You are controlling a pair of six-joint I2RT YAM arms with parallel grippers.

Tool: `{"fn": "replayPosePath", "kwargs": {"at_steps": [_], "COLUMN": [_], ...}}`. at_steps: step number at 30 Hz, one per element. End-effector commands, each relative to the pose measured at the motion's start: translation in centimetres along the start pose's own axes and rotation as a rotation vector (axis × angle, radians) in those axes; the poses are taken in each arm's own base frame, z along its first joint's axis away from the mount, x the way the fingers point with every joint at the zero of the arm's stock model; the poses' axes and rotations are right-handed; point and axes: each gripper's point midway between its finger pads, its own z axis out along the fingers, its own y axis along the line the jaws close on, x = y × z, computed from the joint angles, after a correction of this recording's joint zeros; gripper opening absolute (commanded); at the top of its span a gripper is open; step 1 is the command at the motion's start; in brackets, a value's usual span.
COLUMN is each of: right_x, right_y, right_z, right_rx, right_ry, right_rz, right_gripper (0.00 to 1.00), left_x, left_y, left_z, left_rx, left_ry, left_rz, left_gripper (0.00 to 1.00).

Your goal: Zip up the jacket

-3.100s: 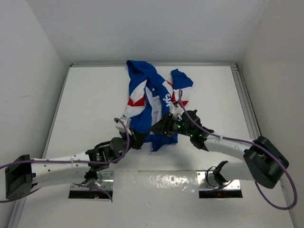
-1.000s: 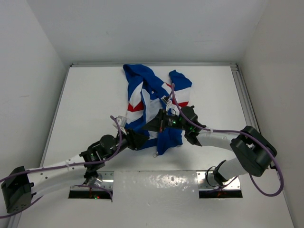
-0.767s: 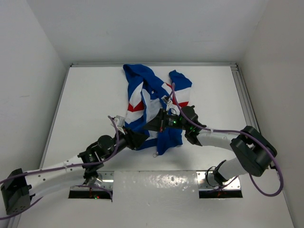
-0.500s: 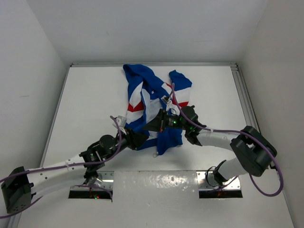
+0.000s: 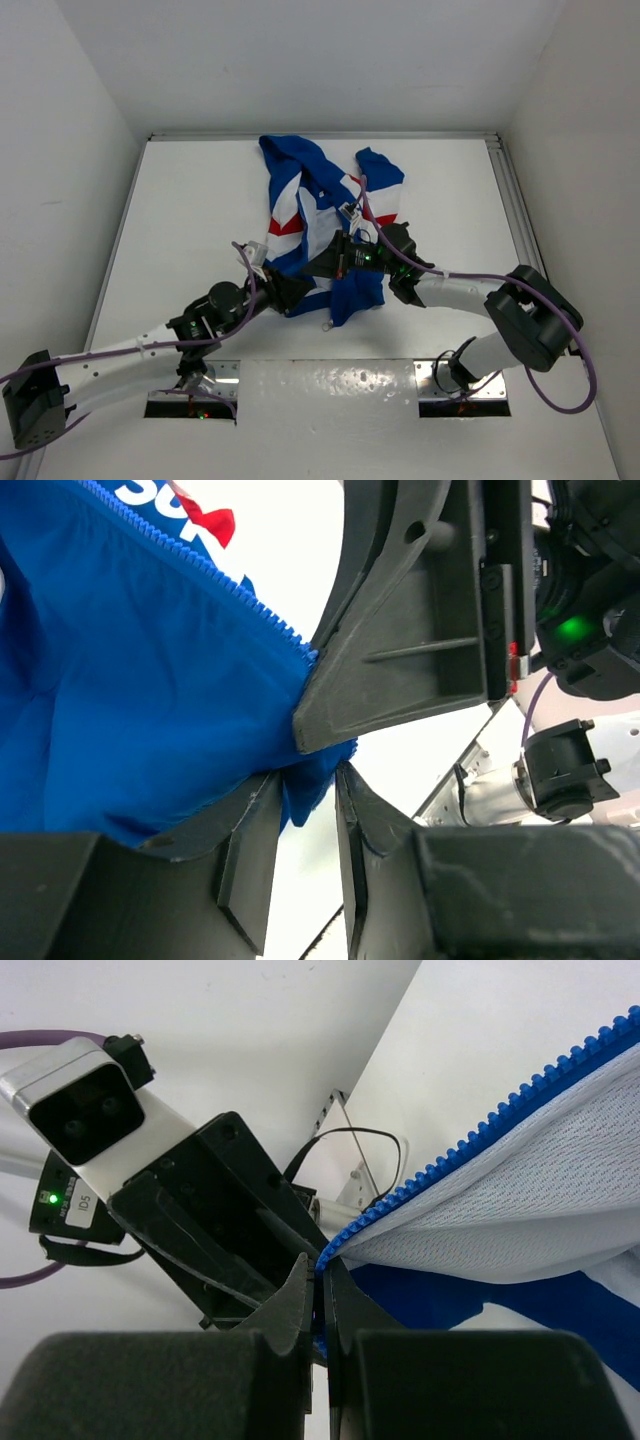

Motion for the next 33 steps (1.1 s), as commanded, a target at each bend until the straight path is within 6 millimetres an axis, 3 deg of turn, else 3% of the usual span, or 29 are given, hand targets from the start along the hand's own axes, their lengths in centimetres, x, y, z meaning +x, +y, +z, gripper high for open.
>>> {"fn": "replayPosePath", "kwargs": {"at_steps": [1, 10, 15, 23, 24, 26, 27, 28, 30, 31, 33], "right_x": [-1.0, -1.1, -1.1, -1.4, -1.7, -1.1, -1.1, -1.7, -0.8, -1.4, -0.2], "right_y": [1.7, 2.1, 2.3, 1.1, 0.8, -1.0, -1.7, -1.7, -3.8, -4.0, -5.7], "right_z": [0.1, 0.1, 0.1, -0.1, -0.3, -1.0, -1.4, -2.1, -3.7, -4.8, -6.6], "right_rx": [-0.053, -0.064, -0.072, 0.006, 0.033, 0.135, 0.179, 0.222, 0.344, 0.393, 0.498], "right_ry": [-0.010, -0.012, -0.015, -0.032, -0.047, -0.034, -0.035, -0.073, -0.051, -0.091, -0.073], "right_rz": [-0.064, -0.055, -0.055, -0.048, -0.073, -0.060, -0.096, -0.128, -0.148, -0.177, -0.168], "right_gripper": [0.00, 0.00, 0.00, 0.00, 0.18, 0.37, 0.53, 0.58, 0.65, 0.65, 0.64], "left_x": [-2.6, -2.7, -2.3, -2.8, -2.8, -2.6, -2.5, -2.0, -1.4, -1.6, -1.7], "left_y": [-1.8, -2.1, -2.0, -1.8, -1.8, -1.8, -1.7, -1.5, -1.0, -1.0, -0.6], "left_z": [0.0, 0.6, 0.7, 0.2, 0.1, -0.1, -0.2, -0.5, -0.8, -1.0, -1.1], "left_rx": [0.055, 0.056, 0.056, 0.044, 0.045, 0.049, 0.046, 0.042, 0.024, 0.024, 0.000], "left_ry": [-0.072, -0.062, -0.051, -0.065, -0.061, -0.054, -0.049, -0.026, -0.005, -0.016, -0.017], "left_rz": [0.002, 0.013, 0.013, 0.028, 0.033, 0.033, 0.034, 0.036, 0.036, 0.035, 0.023], "left_gripper": [0.25, 0.14, 0.00, 0.00, 0.00, 0.00, 0.00, 0.00, 0.00, 0.00, 0.00]}}
